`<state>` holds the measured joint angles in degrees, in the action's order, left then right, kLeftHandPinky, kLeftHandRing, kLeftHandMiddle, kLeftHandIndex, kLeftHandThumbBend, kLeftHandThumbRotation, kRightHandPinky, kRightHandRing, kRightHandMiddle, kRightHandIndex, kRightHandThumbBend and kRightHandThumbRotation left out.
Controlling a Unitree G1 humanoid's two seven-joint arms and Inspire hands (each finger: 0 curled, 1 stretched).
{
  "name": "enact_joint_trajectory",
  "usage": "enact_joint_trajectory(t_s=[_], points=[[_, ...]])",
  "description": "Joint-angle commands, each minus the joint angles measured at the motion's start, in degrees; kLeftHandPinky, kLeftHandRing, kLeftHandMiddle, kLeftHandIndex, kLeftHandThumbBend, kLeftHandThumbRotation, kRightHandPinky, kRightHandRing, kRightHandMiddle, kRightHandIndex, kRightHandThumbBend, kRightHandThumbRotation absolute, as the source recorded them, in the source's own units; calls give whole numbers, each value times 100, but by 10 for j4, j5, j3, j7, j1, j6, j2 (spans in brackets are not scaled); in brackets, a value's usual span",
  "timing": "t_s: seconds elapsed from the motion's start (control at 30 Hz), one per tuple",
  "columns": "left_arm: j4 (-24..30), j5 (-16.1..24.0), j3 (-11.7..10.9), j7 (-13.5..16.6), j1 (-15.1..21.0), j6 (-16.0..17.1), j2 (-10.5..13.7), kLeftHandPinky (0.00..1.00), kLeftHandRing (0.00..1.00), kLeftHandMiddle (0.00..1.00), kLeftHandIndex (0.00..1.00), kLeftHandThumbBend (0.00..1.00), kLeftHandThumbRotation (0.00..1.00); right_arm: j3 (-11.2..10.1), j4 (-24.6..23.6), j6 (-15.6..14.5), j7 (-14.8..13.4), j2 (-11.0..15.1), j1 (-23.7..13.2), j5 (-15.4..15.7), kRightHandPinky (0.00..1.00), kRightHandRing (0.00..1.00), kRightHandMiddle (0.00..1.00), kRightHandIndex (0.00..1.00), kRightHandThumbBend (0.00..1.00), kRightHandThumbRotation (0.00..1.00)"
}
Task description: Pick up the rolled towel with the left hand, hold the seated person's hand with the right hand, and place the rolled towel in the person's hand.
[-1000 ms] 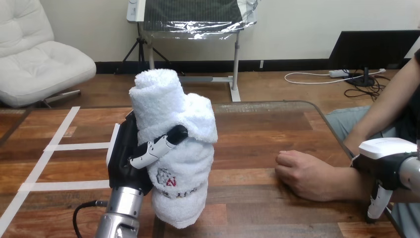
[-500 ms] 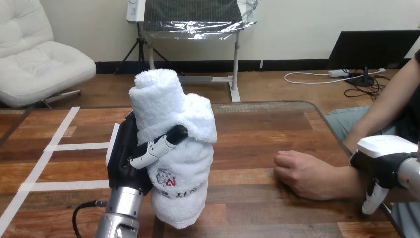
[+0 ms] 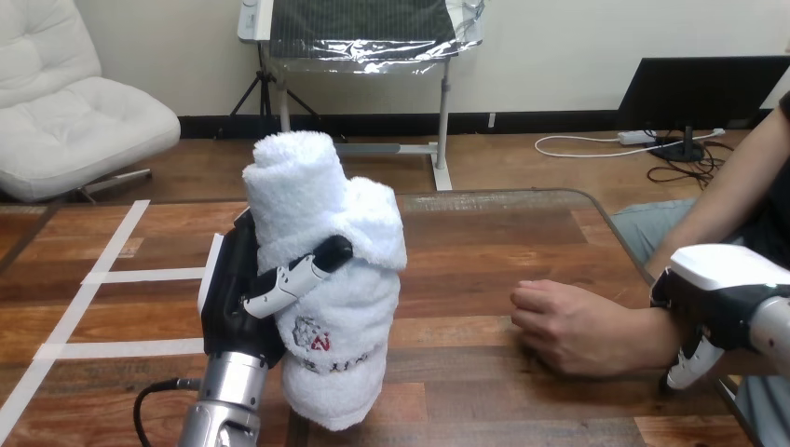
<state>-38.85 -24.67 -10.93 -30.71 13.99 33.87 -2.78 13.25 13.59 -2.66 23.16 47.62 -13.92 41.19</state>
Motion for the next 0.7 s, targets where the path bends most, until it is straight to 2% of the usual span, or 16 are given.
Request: enact_joint_trajectory(t_s=[0.0,0.27,0.4,0.67], points=[[-22,6,-7,-1,51,14,0,38,42,47,52,99,14,-29,-22,3,-20,0,6,-22,36,44,50,50,76,0],[-54,23,-9,10,71,3,7,38,41,47,51,100,16,-58,-55,-8,-32,-2,22,-41,29,38,46,48,78,0],[-78,35,-9,21,86,2,10,37,41,46,51,100,17,-78,-82,-26,-32,-4,32,-51,30,38,46,48,78,0],[-112,45,-13,32,109,-2,12,37,40,45,50,100,18,-93,-115,-36,-44,-3,45,-51,32,40,48,50,78,0]])
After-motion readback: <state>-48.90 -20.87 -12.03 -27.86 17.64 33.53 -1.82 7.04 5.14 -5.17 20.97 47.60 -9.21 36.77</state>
